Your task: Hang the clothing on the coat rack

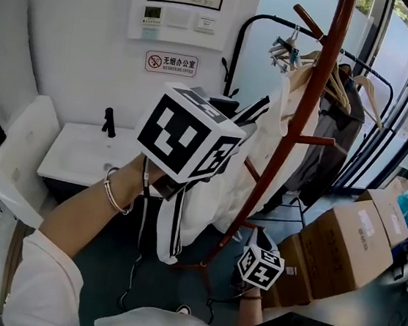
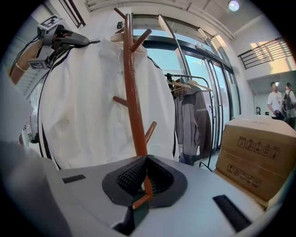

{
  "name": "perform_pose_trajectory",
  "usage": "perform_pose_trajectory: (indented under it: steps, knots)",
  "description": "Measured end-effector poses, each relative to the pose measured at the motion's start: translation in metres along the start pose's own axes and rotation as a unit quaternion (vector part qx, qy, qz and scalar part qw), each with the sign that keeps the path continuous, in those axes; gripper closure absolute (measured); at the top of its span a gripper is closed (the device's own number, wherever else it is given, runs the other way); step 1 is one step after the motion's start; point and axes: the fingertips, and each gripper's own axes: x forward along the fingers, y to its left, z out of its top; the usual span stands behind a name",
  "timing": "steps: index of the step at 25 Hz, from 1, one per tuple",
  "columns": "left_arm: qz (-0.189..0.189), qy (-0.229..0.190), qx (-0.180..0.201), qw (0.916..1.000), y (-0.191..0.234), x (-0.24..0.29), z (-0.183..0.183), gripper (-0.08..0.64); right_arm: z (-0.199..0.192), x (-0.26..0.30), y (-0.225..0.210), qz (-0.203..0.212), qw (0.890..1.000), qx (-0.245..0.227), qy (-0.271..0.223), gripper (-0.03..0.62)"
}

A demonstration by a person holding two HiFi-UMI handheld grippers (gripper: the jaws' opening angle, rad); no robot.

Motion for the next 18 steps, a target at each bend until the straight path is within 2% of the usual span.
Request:
perform_pose_trajectory:
  steps: [12, 15, 18]
  knots:
    - [-0.025, -0.077, -0.015, 0.9966, -0.005, -0.034, 0.009, 0.38, -0.004, -0.004, 0.02, 0.004, 1.0, -0.012, 0.005, 0.569]
    - [-0.01, -0.098, -0.02, 0.995, 0.0, -0.044, 0.005, 0.38, -0.004, -0.005, 0.025, 0.006, 1.0, -0.015, 0.005, 0.569]
    - [0.028, -0.131, -0.008, 0.9909, 0.007, -0.054, -0.001, 0.38, -0.007, -0.006, 0.03, 0.009, 1.0, -0.018, 0.007, 0.569]
